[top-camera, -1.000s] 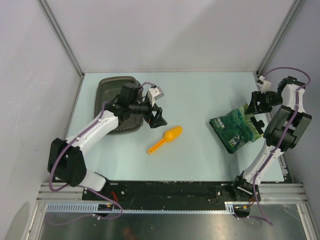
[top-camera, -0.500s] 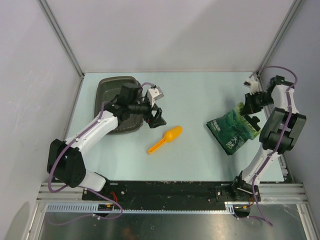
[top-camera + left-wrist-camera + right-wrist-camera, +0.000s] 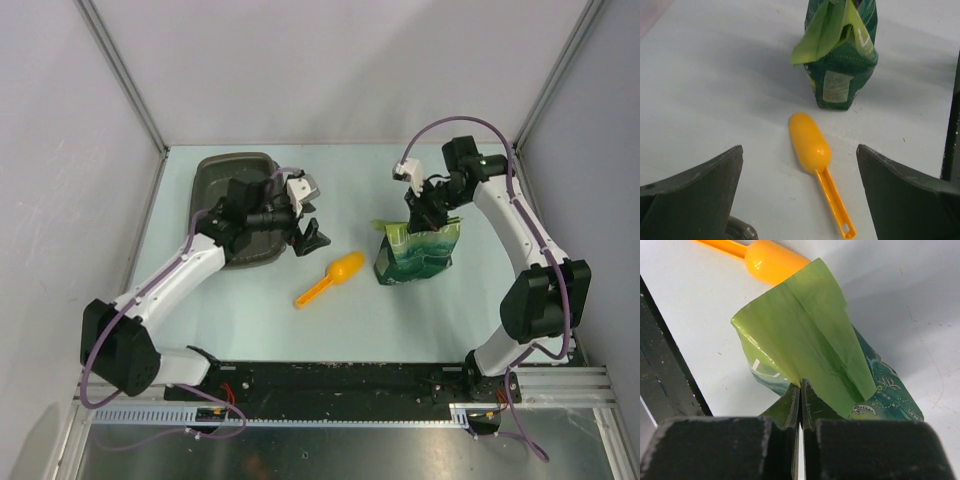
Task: Fill the litter box with clean litter
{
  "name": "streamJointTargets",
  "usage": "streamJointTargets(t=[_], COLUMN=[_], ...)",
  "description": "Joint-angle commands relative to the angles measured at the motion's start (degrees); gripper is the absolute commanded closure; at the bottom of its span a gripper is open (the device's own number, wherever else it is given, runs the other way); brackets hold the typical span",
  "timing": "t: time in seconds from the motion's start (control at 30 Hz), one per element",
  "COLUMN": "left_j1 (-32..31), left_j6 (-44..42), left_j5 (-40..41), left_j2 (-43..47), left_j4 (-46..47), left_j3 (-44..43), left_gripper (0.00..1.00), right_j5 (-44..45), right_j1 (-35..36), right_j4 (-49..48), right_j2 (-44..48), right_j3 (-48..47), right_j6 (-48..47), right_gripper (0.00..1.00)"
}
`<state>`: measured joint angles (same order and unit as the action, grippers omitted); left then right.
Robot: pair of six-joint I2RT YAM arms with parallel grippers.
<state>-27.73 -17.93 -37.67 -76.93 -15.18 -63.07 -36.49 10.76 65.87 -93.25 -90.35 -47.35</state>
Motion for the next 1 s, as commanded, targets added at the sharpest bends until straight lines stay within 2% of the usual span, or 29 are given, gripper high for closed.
streamJointTargets(t=[0.0,0.1,0.23,0.37,0.53,0.63,0.67,0.73,0.77,0.8,0.93,0.97], left_j1=[-3.4,-7.8,-13.5,-16.4,-17.7,-17.7,-17.7,-17.6,-17.6,-17.7,-17.7,-17.6], left_j6=[2.4,4.1,5.9,11.5,14.6,14.0,13.8,13.5,14.1,14.6,16.5,16.4], left_j5=[-1.4,0.3,6.9,7.9,8.4,6.7,6.0,2.5,1.1,-1.4,-5.3,-5.7], left_j2=[3.3,0.2,-6.8,-16.8,-24.6,-26.5,-26.7,-27.0,-27.1,-27.3,-26.1,-25.6], left_j4=[17.2,24.9,35.0,37.7,37.7,37.6,37.5,36.5,36.1,35.8,34.8,34.7], left_j3=[4.4,3.2,0.4,-6.1,-12.8,-13.2,-13.0,-12.8,-12.6,-12.6,-11.5,-10.9], left_gripper=[0.00,0.00,0.00,0.01,0.03,0.18,0.29,0.41,0.51,0.55,0.76,0.86], right_j5=[-5.2,-4.8,-5.3,-5.5,-6.2,-6.4,-6.2,-5.8,-5.6,-5.8,-5.9,-5.8], right_j1=[2.0,2.0,1.4,1.0,-0.3,-2.1,-2.4,-3.9,-4.3,-5.1,-5.6,-5.6], right_j4=[0.7,-0.3,-0.5,-0.9,-0.9,-0.1,0.3,0.6,0.6,0.5,1.2,1.0], right_j2=[4.5,4.8,4.7,4.7,5.5,6.5,6.7,7.6,7.9,8.2,9.1,9.6], right_j3=[0.9,0.9,0.8,0.8,0.6,0.7,0.6,0.3,-0.1,-1.0,-4.5,-4.9], right_j6=[3.4,4.1,4.2,4.3,4.6,4.6,4.3,4.3,4.9,5.3,6.8,7.2], right_gripper=[1.00,1.00,1.00,1.00,1.00,1.00,1.00,0.92,0.85,0.72,0.55,0.52])
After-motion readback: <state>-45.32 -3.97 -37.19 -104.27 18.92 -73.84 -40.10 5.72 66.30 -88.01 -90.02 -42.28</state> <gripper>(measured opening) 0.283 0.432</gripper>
